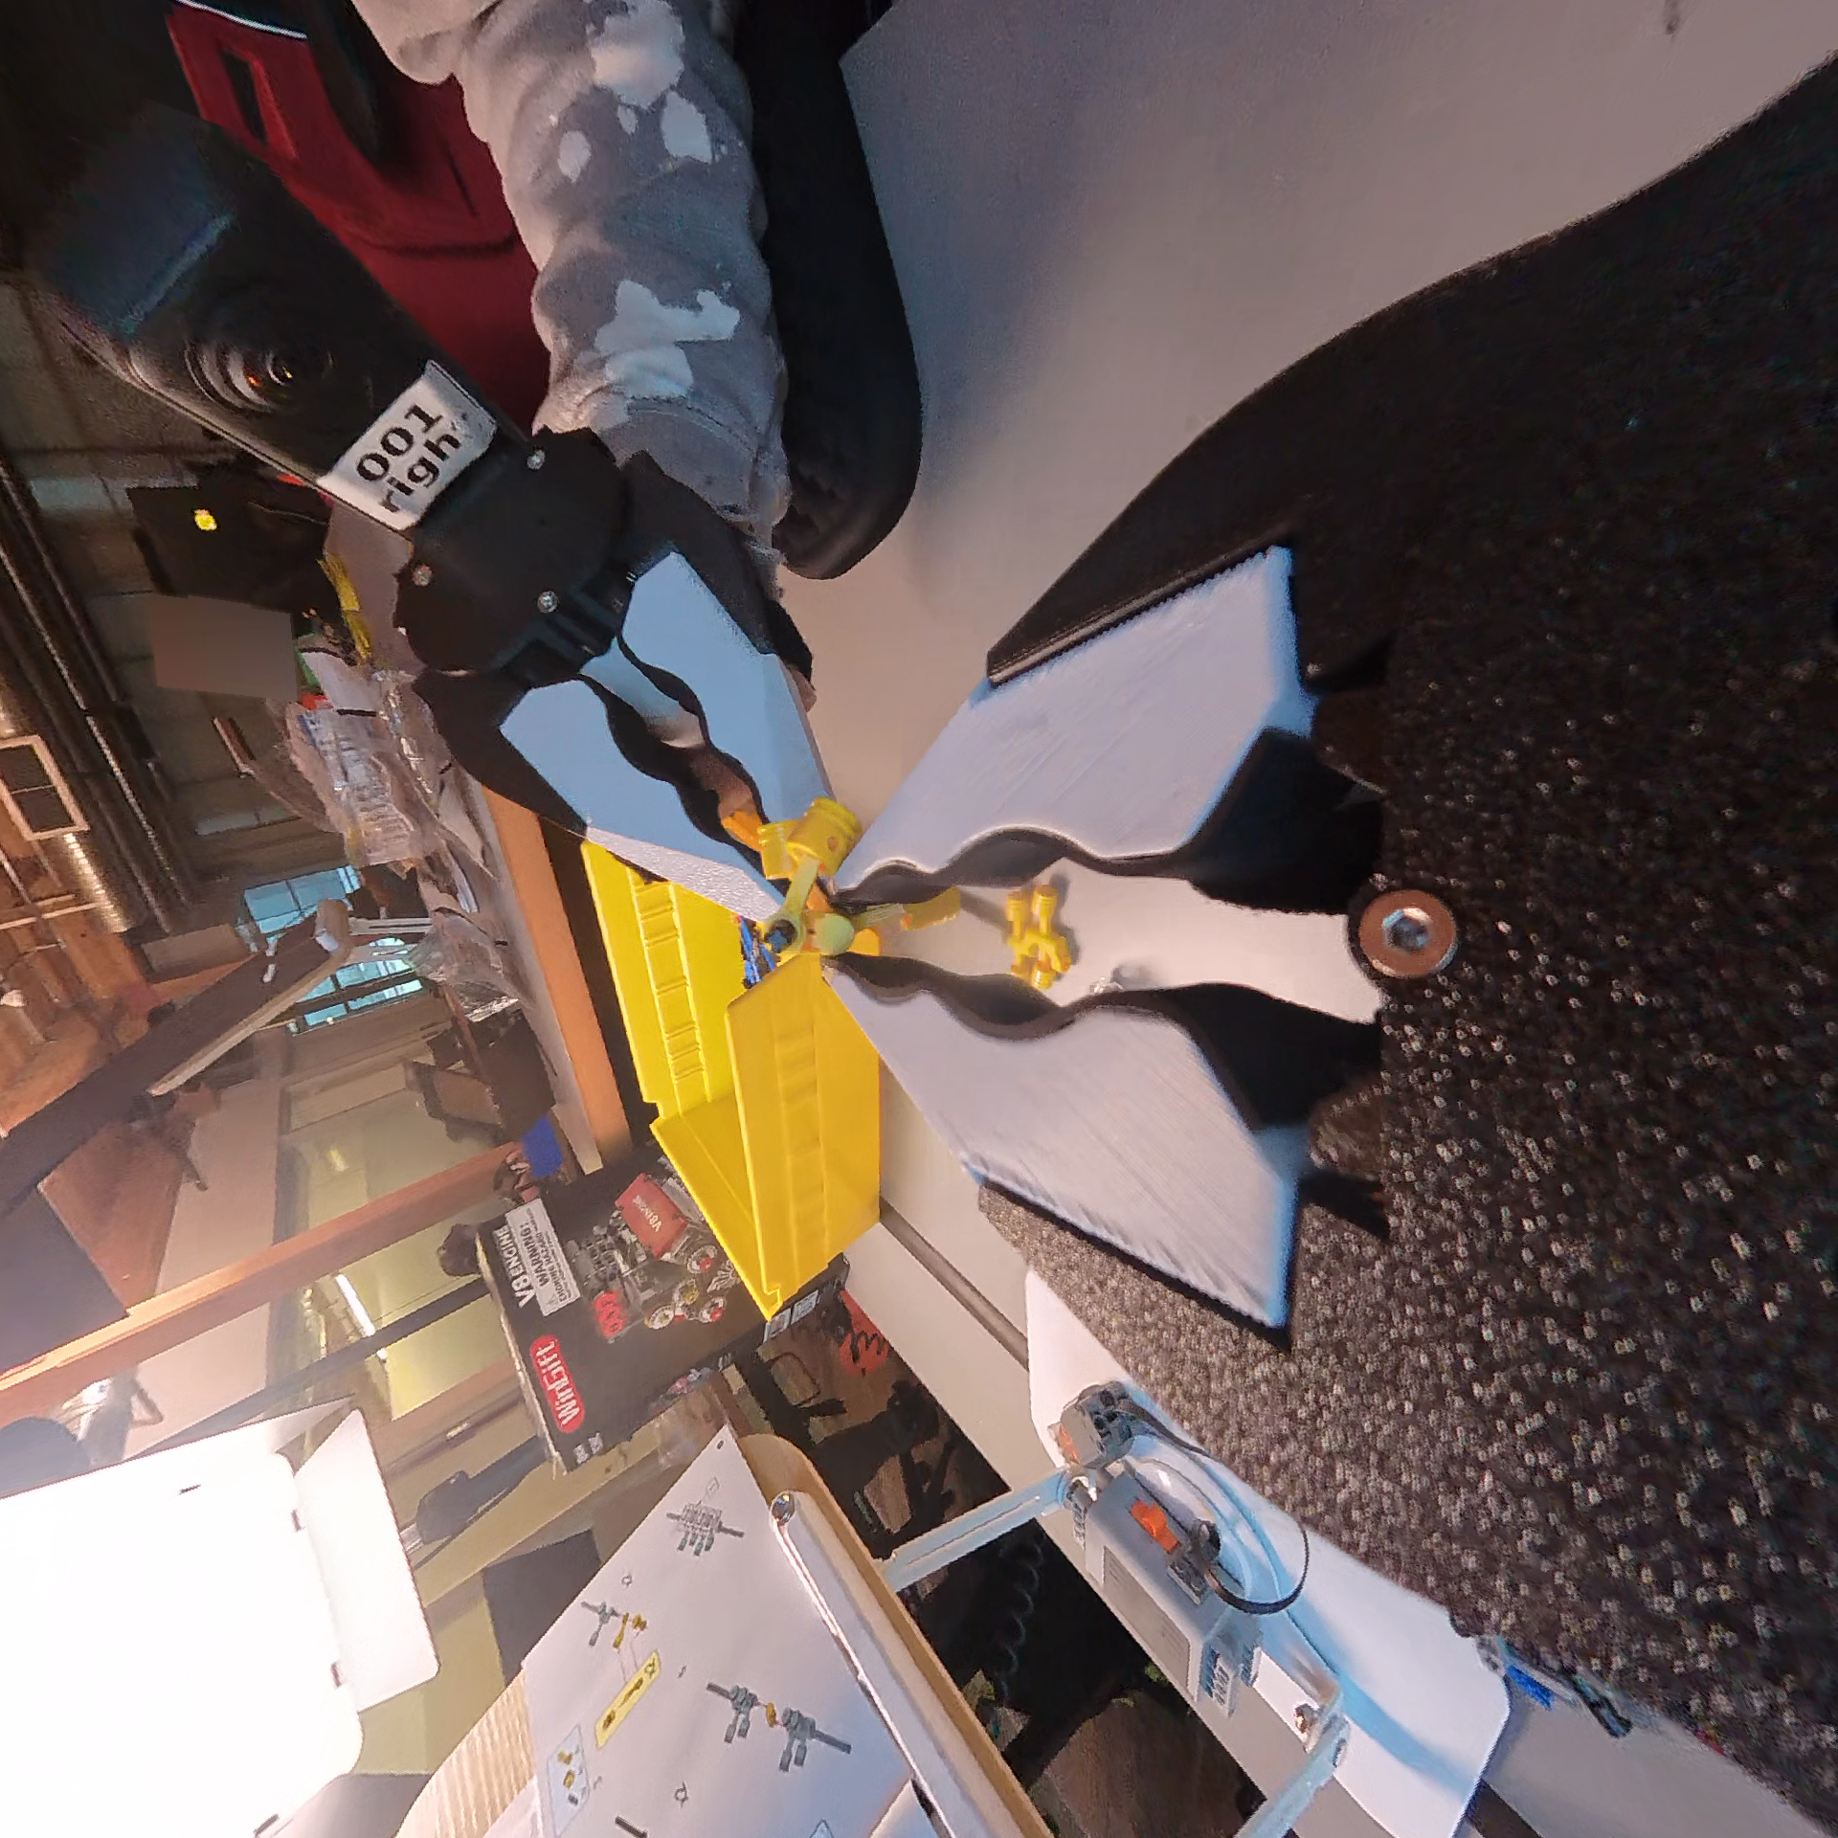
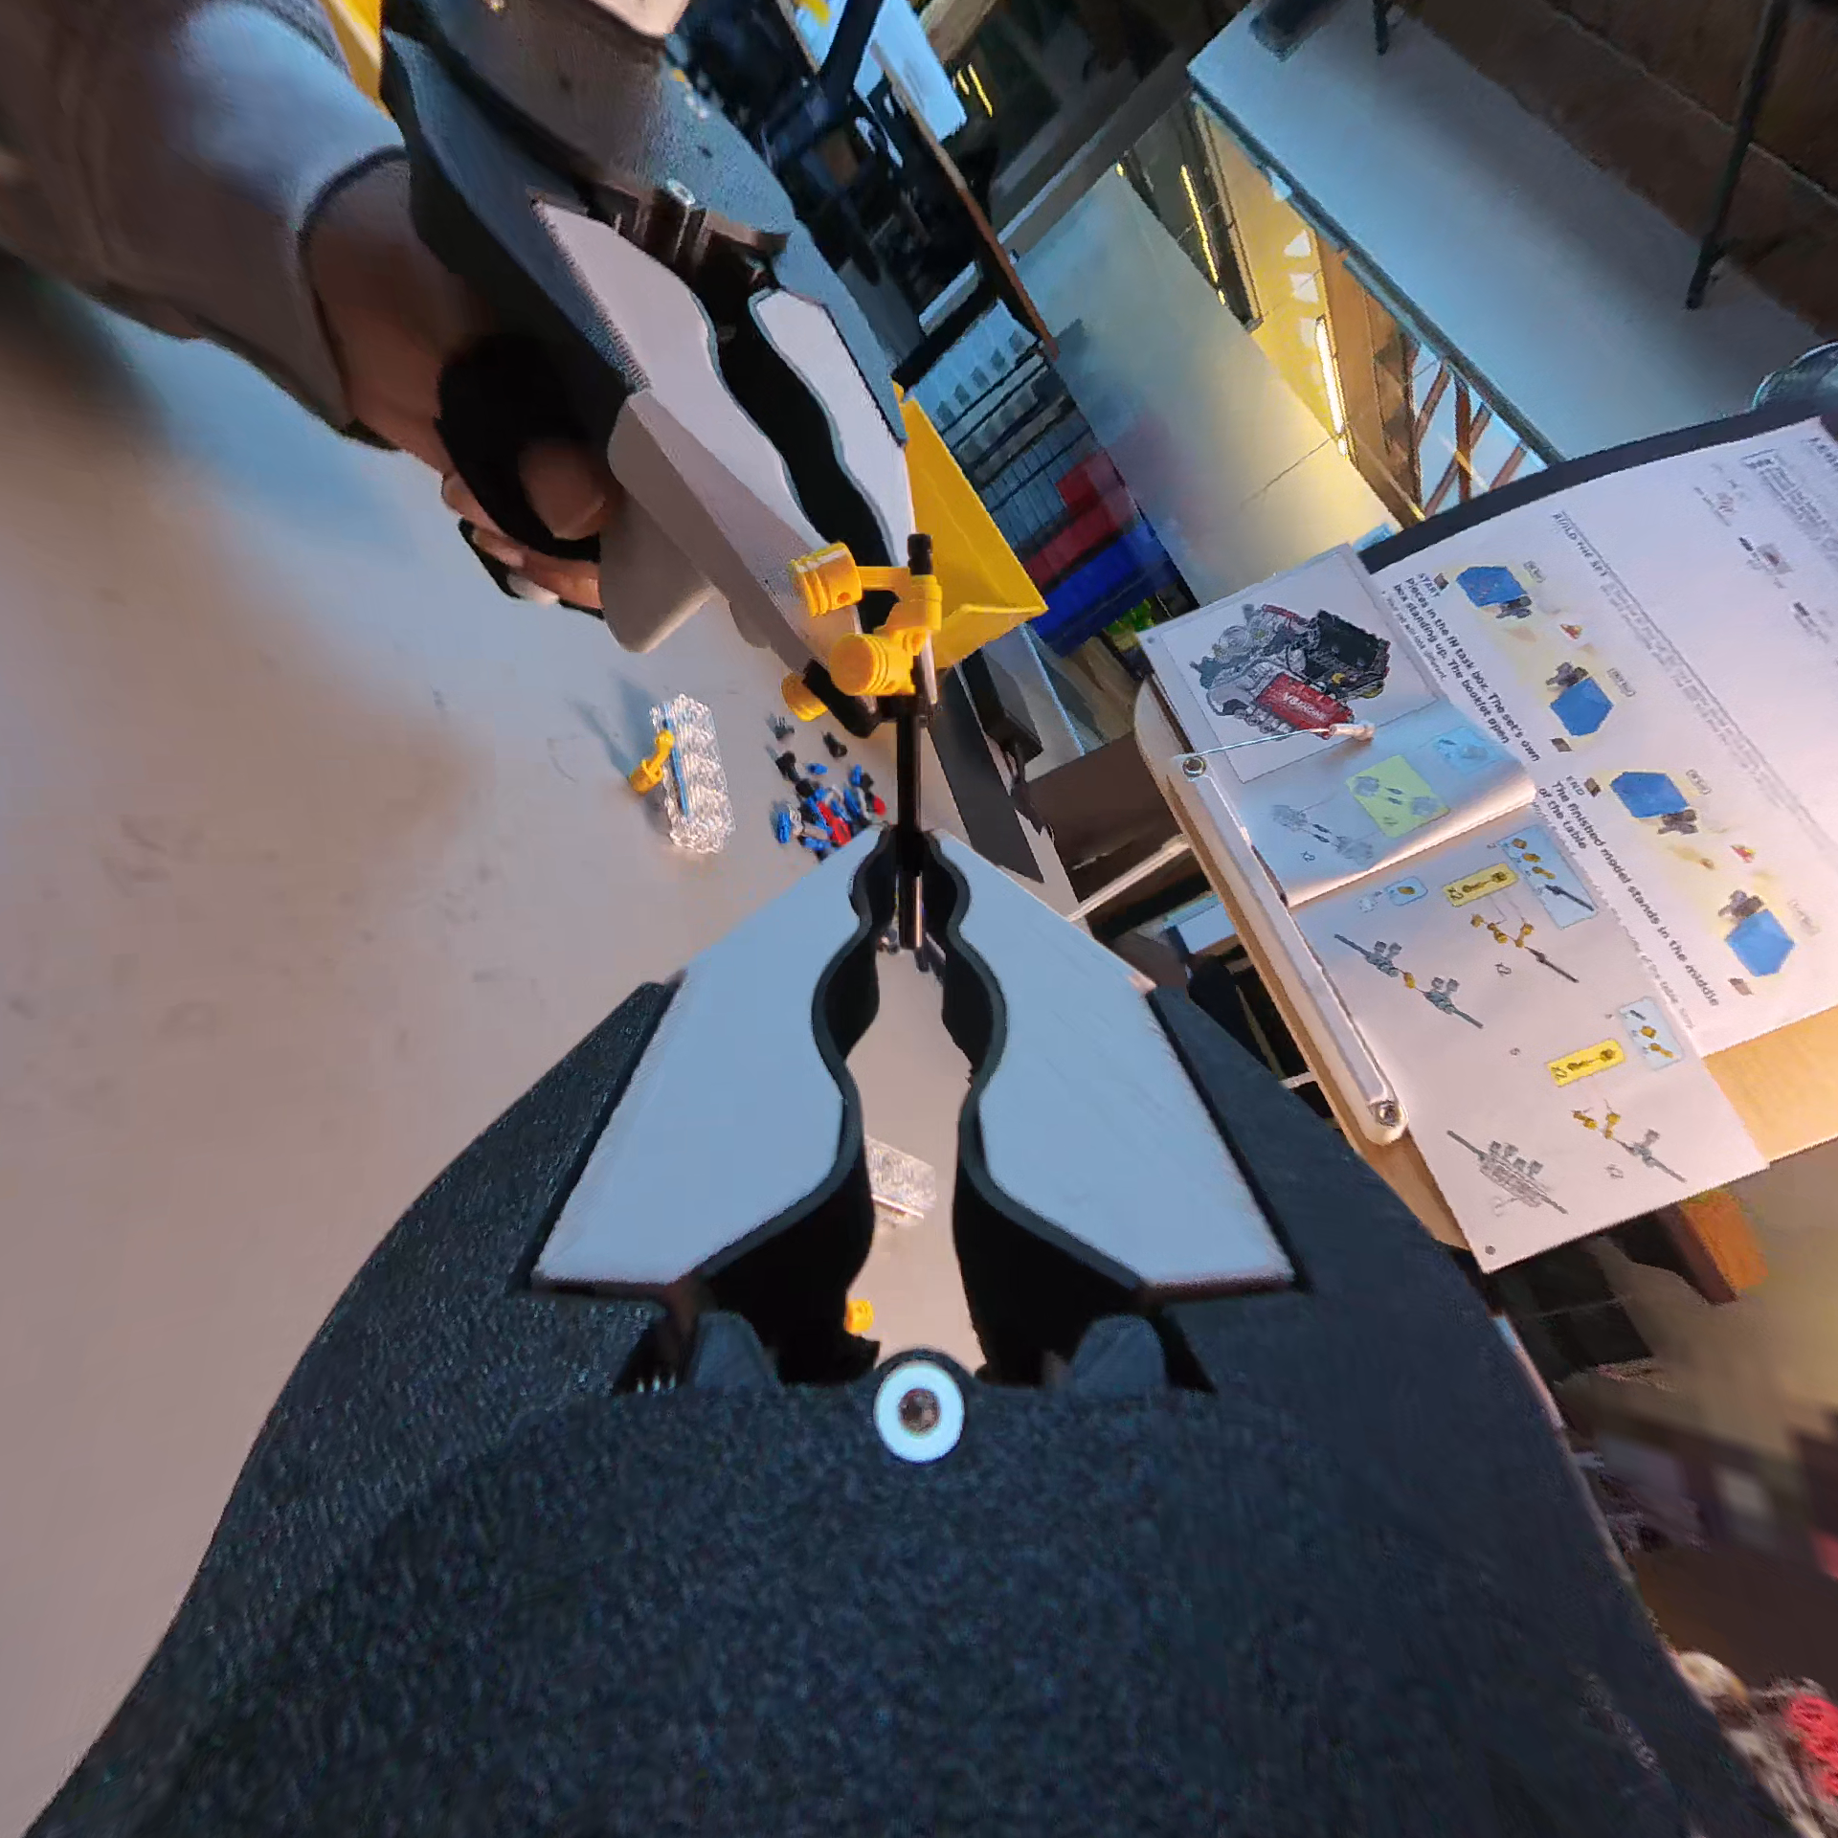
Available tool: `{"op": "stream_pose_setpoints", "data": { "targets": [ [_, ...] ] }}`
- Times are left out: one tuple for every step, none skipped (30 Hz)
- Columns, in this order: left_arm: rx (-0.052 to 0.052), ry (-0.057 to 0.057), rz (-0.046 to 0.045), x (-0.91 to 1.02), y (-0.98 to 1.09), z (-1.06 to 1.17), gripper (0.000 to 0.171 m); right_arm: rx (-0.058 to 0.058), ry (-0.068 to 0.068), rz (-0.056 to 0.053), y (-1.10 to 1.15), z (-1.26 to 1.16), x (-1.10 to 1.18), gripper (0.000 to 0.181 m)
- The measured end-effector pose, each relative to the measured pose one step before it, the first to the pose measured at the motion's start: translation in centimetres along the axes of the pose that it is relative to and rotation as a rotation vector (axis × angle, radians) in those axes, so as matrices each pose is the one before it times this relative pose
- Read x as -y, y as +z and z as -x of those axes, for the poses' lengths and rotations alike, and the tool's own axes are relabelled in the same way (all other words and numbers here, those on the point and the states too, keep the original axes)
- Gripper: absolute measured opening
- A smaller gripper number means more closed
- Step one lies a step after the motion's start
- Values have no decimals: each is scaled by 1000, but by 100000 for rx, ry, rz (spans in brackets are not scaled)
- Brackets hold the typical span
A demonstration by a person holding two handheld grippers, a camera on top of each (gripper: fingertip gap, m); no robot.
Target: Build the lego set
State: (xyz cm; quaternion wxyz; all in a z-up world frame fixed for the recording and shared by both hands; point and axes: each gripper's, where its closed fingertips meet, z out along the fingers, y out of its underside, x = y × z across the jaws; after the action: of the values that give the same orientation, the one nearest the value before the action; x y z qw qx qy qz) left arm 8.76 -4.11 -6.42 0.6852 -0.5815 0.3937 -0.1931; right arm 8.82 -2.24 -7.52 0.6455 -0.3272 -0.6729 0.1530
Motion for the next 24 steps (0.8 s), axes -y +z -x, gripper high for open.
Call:
{"op": "stream_pose_setpoints", "data": {
  "targets": [
    [-395, -430, 1507, -371, -53, 143, 12, -140, -2190, 1312, 29, 49, -217, 4],
    [-378, -255, 1797, -356, -143, 252, 16, -745, -2127, 1757, 53, -34, -331, 4],
    [-864, -287, 2538, -438, -212, 284, 20, -1034, -2496, 2372, 70, -67, -451, 3],
    [-1011, -650, 3415, -564, -276, 355, 22, -844, -2682, 2142, 81, -20, -457, 3],
    [-544, -1114, 3625, -627, -328, 461, 22, -794, -1961, 1552, 87, 4, -400, 3],
    [-284, -1546, 3287, -610, -371, 481, 22, -1281, -1560, 1504, 106, -62, -395, 3],
    [-908, -2417, 2690, -495, -357, 339, 21, -1297, -2125, 1725, 126, -59, -379, 3],
    [-2177, -3635, 1730, -307, -277, 68, 21, -1144, -2276, 1758, 141, -16, -343, 3],
    [-3100, -4761, 634, -67, -184, -188, 21, -803, -1908, 1781, 165, 56, -320, 3],
    [-2634, -5800, 131, 78, -13, -203, 21, -561, -1750, 1419, 180, 127, -240, 3],
    [-1245, -6625, 24, 110, 160, -48, 21, -580, -1753, 967, 159, 143, -152, 3],
    [-1228, -7182, -330, 142, 280, -55, 21, -549, -1658, 1124, 179, 140, -140, 3],
    [-911, -7673, -751, 120, 332, -4, 21, -655, -1717, 960, 165, 116, -105, 3],
    [42, -7644, -667, 19, 376, 131, 21, -668, -1637, 735, 149, 100, -48, 3],
    [429, -6465, -50, -112, 376, 168, 22, -712, -1216, 685, 130, 65, -54, 3],
    [1094, -4626, -170, -91, 295, 223, 23, -392, -942, 795, 140, 101, -79, 3],
    [1127, -2710, -765, -6, 219, 140, 23, -122, -839, 1071, 141, 119, -151, 3],
    [618, -1258, -463, -30, 201, -6, 25, -479, -821, 494, 87, 67, -82, 3],
    [1637, -562, 539, -156, 225, 111, 27, -472, -781, -26, 44, 27, 16, 3],
    [2491, -403, 1098, -237, 233, 253, 27, -920, -704, -386, 9, -57, 93, 3],
    [1410, -867, 767, -217, 221, 128, 30, -1096, -509, -449, -3, -118, 138, 3],
    [-63, -1913, 93, -138, 208, -41, 33, -910, -556, -458, -5, -99, 164, 3],
    [-743, -2831, -479, -56, 197, -88, 33, -653, -519, -476, -9, -67, 178, 3],
    [-434, -2951, -727, 1, 164, -29, 34, -592, -488, -488, -2, -35, 187, 3]
  ]
}}
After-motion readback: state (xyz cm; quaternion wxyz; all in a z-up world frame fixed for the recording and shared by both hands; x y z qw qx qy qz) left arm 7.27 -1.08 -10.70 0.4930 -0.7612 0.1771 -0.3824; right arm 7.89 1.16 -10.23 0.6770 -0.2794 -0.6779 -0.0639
